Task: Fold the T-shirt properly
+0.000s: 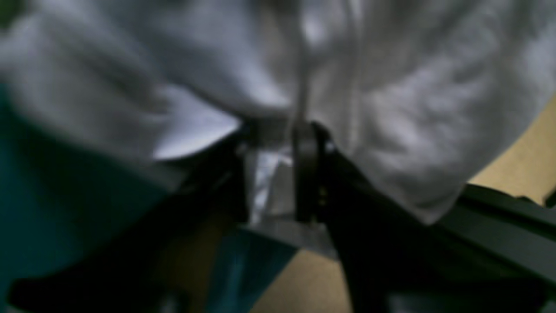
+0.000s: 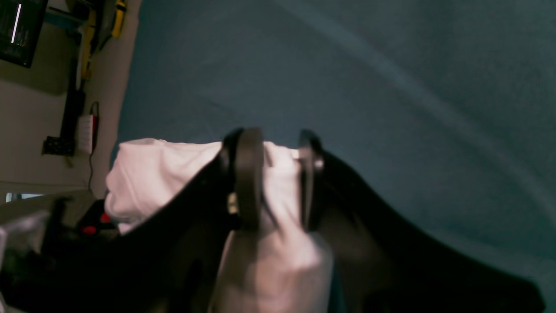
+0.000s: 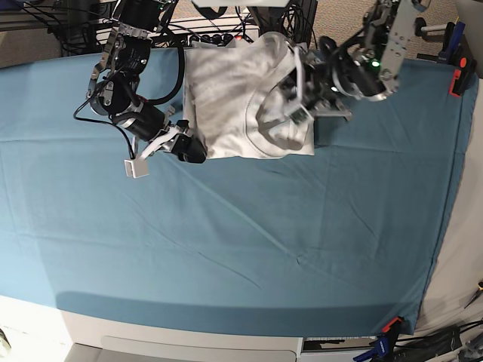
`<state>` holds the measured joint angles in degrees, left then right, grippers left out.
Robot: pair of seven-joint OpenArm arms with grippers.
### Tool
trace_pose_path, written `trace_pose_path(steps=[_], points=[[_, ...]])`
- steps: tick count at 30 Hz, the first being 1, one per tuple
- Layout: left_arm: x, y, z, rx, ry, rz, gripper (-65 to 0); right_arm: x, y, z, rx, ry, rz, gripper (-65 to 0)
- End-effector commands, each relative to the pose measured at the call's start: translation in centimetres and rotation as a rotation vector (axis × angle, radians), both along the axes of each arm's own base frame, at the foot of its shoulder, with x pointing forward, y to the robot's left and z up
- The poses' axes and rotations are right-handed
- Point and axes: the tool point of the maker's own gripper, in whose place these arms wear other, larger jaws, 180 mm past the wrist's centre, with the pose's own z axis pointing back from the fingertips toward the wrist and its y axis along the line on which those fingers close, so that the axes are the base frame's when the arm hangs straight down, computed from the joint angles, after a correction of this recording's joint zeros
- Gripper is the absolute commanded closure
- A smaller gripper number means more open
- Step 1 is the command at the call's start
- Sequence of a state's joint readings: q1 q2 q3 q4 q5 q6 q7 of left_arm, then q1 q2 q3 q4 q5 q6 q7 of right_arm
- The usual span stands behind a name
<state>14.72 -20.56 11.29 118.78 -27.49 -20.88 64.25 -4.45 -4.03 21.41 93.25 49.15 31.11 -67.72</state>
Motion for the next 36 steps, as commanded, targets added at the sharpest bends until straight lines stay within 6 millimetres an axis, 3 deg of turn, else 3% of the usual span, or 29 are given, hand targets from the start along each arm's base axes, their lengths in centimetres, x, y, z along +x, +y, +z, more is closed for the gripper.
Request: trace_pose_path(steps=[1, 5, 10, 15, 22, 30, 36], points=[[0.6, 0.8, 0.9, -0.006, -0.031, 0.023, -19.9, 0.8, 0.1, 1.2, 0.012, -0.049, 0.001, -13.9], [0.3, 3.3, 1.6, -0.031, -0.011, 0.084, -23.4, 0.8, 0.1, 1.2, 0.011, -0.049, 0.000, -13.9], [-1.6, 4.5, 2.0, -0.142, 0.083, 0.155, -32.7, 0.8, 0.1, 1.2, 0.012, -0.050, 0.000, -13.9], [-2.9, 4.5, 2.5, -0.219, 0.131, 0.155, -33.5, 0.8, 0.1, 1.2, 0.011, -0.050, 0.001, -13.9], [-4.6, 4.6, 1.1, -0.220, 0.203, 0.178, -33.5, 0.8, 0.1, 1.3, 0.012, -0.050, 0.000, -13.9], [-5.1, 4.5, -0.6, -0.247, 0.267, 0.229, -33.5, 0.8, 0.1, 1.3, 0.012, -0.050, 0.000, -13.9], [-5.2, 3.3, -0.1, -0.305, 0.277, 0.219, -33.5, 0.8, 0.1, 1.3, 0.012, -0.050, 0.000, -13.9]])
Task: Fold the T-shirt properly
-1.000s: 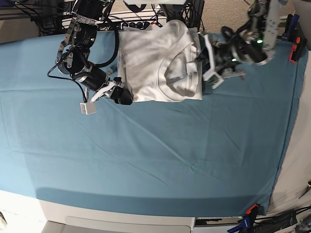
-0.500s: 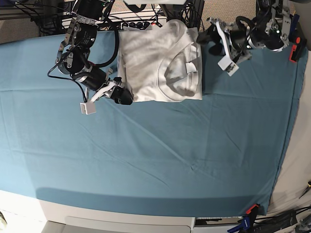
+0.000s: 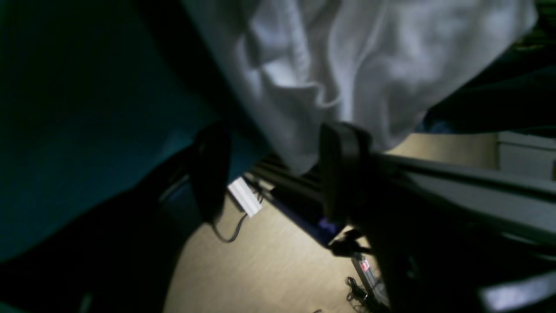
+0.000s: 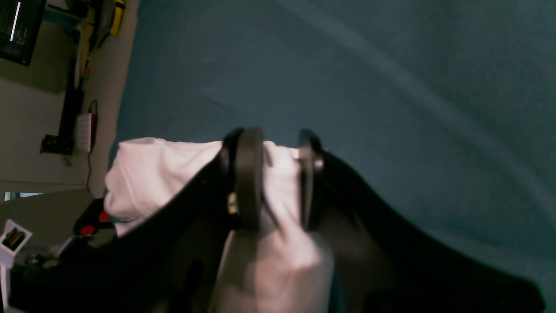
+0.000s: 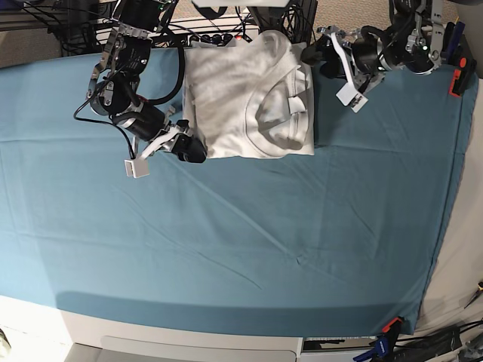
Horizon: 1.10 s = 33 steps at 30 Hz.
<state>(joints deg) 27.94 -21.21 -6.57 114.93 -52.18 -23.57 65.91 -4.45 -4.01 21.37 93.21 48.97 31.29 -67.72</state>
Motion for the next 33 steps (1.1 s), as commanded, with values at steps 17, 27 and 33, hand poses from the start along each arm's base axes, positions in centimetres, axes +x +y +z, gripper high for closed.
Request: trace_pose_path(steps=[17, 27, 33], points=[[-0.6, -3.7, -0.2, -0.003, -0.026, -0.093, -33.5, 0.8, 0.1, 1.3, 0.015, -0.050, -0.003, -13.9], [-0.1, -1.6, -1.9, 0.148, -0.027, -0.059, -33.5, 0.8, 0.1, 1.3, 0.015, -0.050, -0.002, -13.9], [0.0, -0.3, -2.3, 0.196, -0.021, -0.042, -33.6, 0.8, 0.1, 1.3, 0.015, -0.049, -0.002, -13.9]])
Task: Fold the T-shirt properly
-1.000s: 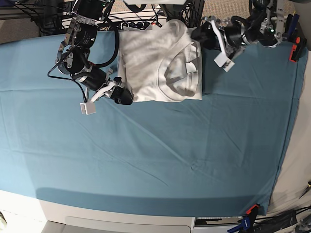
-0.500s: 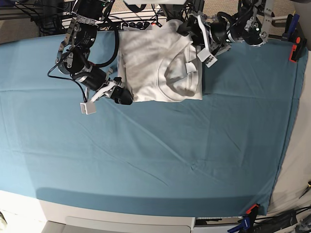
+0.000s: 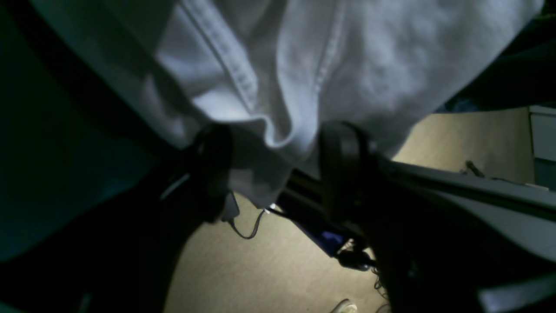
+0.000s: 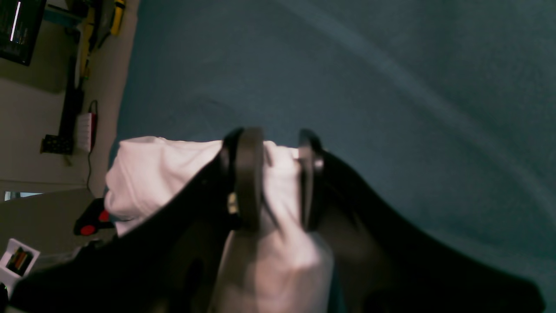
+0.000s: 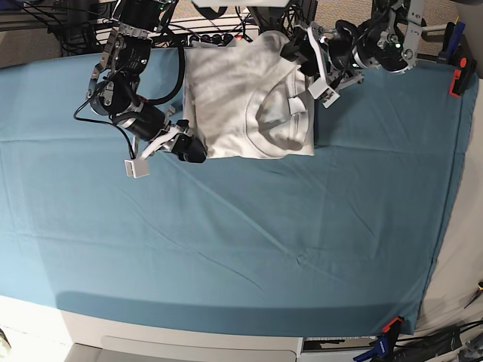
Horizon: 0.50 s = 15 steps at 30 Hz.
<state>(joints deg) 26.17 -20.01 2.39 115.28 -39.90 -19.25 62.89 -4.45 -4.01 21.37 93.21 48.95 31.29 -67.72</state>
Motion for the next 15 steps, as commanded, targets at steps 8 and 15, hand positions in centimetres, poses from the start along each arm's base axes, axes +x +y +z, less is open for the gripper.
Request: trace_pose_path(steps=[8, 15], points=[[1.2, 5.5, -0.5, 0.137, -0.009, 0.092, -33.6, 0.8, 0.1, 1.3, 0.015, -0.050, -0.001, -13.9], [0.9, 4.3, 0.4, 0.048, 0.002, 0.079, -33.6, 0.8, 0.1, 1.3, 0.012, -0.056, 0.005, -13.9]])
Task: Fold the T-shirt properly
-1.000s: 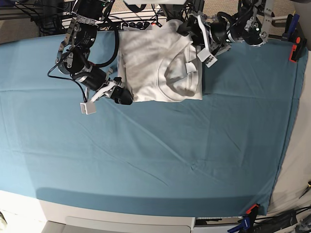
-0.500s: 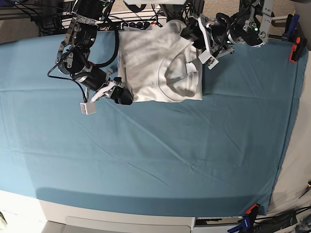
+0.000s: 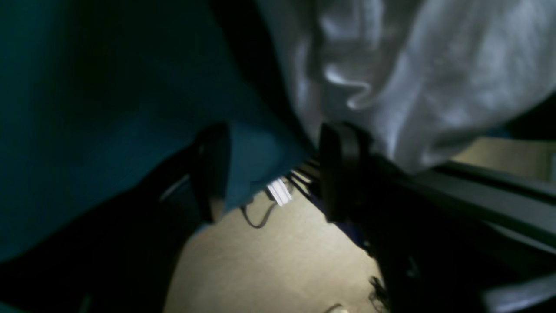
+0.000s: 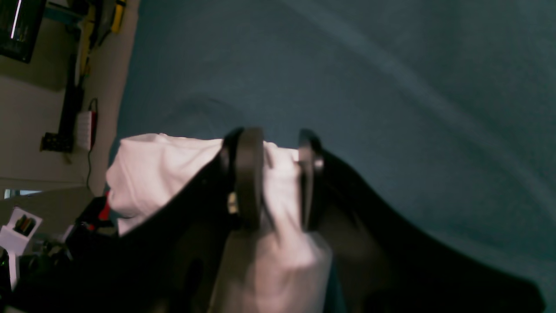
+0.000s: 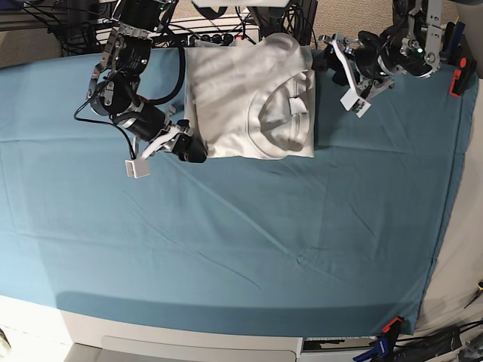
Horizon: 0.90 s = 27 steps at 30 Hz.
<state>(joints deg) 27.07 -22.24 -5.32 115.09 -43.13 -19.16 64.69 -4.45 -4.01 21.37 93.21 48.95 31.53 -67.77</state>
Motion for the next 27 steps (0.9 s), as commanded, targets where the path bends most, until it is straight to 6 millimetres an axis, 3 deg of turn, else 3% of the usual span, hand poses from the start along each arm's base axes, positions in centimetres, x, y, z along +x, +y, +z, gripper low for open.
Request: trace_pose_path(steps=[1, 10, 14, 21, 27], points=[[-0.1, -0.2, 0.5, -0.020, -0.005, -0.010, -33.5, 0.8, 0.1, 1.3, 0.014, -0.054, 0.001, -13.9], [-1.5, -2.7, 2.2, -0.178, 0.005, -0.107, -34.4, 0.8, 0.1, 1.3, 0.014, -0.054, 0.002, -13.9], [-1.6, -2.5, 2.0, -0.161, 0.006, -0.111, -41.7, 0.8, 0.1, 1.3, 0.013, -0.054, 0.002, -13.9], [-0.9, -1.8, 1.4, -0.113, 0.000, -0.061, -41.7, 0.8, 0.1, 1.3, 0.013, -0.054, 0.002, -13.9], [-0.9, -2.8, 1.6, -0.147, -0.004, -0.053, -41.7, 0.8, 0.1, 1.3, 0.014, -0.054, 0.002, -13.9]])
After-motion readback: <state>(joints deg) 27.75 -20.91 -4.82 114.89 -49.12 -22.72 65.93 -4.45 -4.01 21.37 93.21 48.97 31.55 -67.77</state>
